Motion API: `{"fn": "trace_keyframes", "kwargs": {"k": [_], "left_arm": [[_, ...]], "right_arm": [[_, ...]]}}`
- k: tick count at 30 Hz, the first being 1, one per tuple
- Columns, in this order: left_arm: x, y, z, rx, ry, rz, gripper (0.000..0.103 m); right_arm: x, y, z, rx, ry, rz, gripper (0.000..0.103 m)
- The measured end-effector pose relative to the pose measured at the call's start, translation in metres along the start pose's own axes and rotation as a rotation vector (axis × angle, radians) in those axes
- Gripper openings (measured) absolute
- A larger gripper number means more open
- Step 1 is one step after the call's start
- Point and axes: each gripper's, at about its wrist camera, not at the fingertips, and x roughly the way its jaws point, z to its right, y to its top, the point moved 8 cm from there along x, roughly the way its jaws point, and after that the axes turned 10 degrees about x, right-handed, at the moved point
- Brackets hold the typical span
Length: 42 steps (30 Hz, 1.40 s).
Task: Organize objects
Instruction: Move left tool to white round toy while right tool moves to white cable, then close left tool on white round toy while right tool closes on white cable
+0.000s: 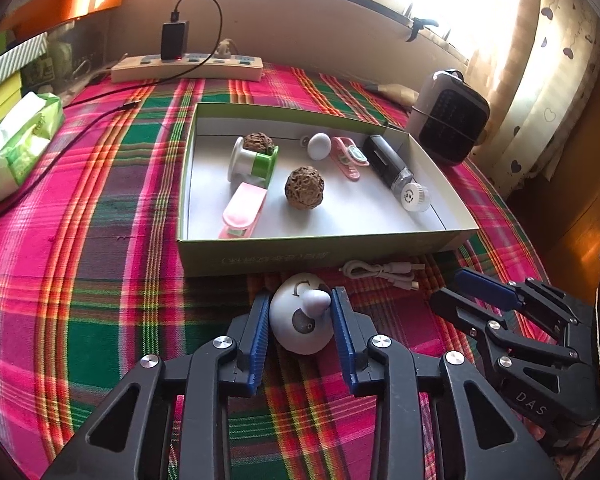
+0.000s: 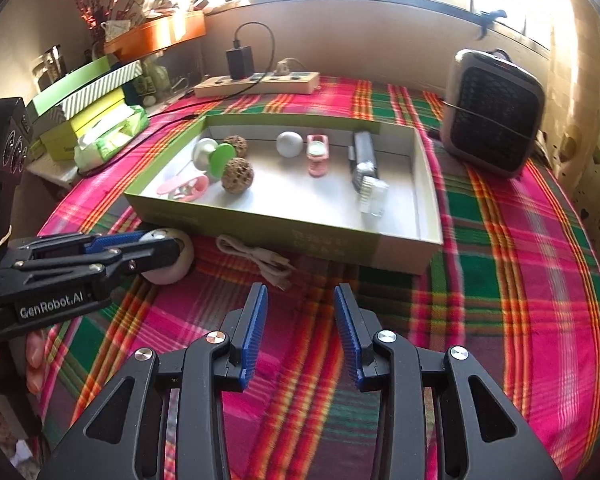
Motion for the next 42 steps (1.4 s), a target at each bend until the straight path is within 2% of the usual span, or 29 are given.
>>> {"fn": "trace_keyframes", "kwargs": {"k": [10,23,28,42], "left_arm": [[-0.005,-0.003,-0.013,-0.016,0.008,0.005,0.028],[-0.007,-0.004,-0.025,-0.035,0.014,0.010,0.028],[-0.008,-0.005,-0.029,-0.043,0.013,0.012,0.029],[-0.006,-0.006,-0.032,-0.053,0.003,0.007,0.032]], "right_arm": [[0.022,0.009,-0.018,-0.062,0.031,-0.037,0.036],[0.018,-0.007,-0.047,-0.149,0.125,-0.084,0.036],[0.022,0.001,-0.042,-0.149,0.086,-0.058,0.036],[0.038,0.006,-0.054,-0.194,0.085,-0.074,0.036]]}}
